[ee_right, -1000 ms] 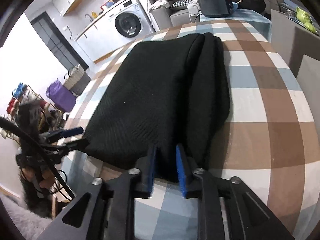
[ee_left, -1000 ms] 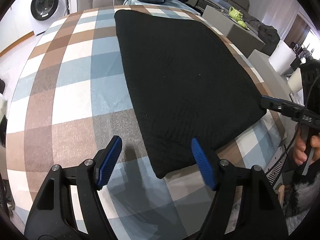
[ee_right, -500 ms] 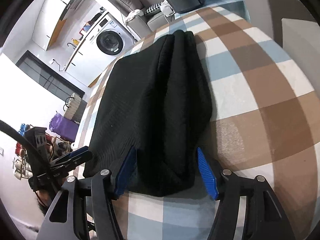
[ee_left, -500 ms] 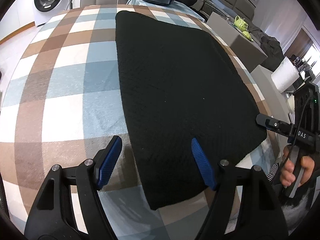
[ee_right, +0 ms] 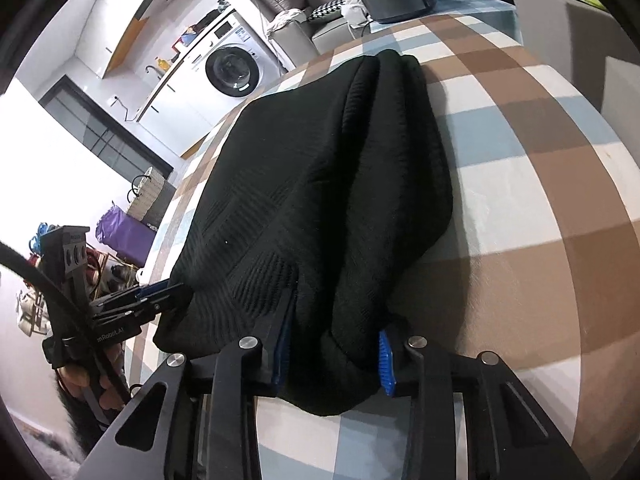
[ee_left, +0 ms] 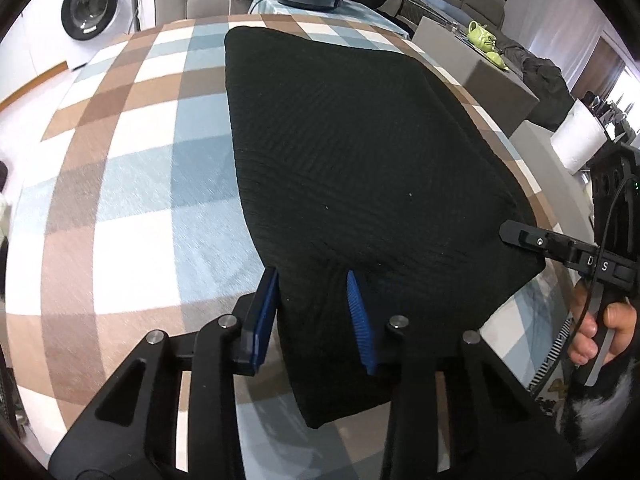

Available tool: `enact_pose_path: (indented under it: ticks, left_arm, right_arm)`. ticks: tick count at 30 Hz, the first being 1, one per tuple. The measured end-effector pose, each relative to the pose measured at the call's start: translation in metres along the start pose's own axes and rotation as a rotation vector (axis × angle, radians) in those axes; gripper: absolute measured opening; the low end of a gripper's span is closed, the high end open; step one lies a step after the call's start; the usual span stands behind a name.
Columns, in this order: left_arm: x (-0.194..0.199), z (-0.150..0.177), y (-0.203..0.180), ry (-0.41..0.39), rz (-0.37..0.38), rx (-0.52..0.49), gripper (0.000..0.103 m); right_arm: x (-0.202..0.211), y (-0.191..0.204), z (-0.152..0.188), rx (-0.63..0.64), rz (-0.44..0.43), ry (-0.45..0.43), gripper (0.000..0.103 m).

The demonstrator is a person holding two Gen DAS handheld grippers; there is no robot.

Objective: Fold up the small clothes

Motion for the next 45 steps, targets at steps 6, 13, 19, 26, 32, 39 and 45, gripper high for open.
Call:
enact_pose_path:
  ticks: [6, 13, 19, 26, 32, 39, 45]
  left_arm:
    - [0.003, -0.016, 0.020, -0.026, -0.012, 0.023, 0.031]
    - [0.000, -0.041, 0.049, -0.058, -0.023, 0.063, 0.031]
    - [-0.005, -0.059, 0.068, -0.082, -0.025, 0.104, 0.031]
    - [-0.007, -0.062, 0.072, -0.102, -0.034, 0.104, 0.031]
    - [0.005, -0.048, 0.069, -0.128, -0.046, 0.119, 0.036]
    - [0.050, -0.024, 0.054, -0.279, -0.074, 0.089, 0.082]
    - [0.087, -0.002, 0.043, -0.412, -0.119, 0.071, 0.103]
  right_arm:
    - [-0.014, 0.009, -0.020, 0.021, 0.002, 0.002, 0.034]
    - [-0.031, 0.024, -0.042, 0.062, 0.032, 0.003, 0.034]
    - [-0.036, 0.029, -0.049, 0.078, 0.056, -0.013, 0.034]
    - [-0.031, 0.028, -0.038, 0.062, 0.053, -0.024, 0.035]
    - [-0.026, 0.031, -0.041, 0.078, 0.079, -0.041, 0.051]
    - [0.010, 0.041, -0.038, 0.140, 0.083, -0.156, 0.093]
    - [0.053, 0.054, -0.027, 0.212, 0.104, -0.301, 0.103]
Point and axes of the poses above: each gripper's, at about its wrist camera, not at the fingertips, and x roughly against the way its jaws point, y to its left, z to its underside, the point moved 10 cm from there along -x, roughly the way its jaws point, and after that the axes turned 13 degrees about y, right-handed, at the moved point
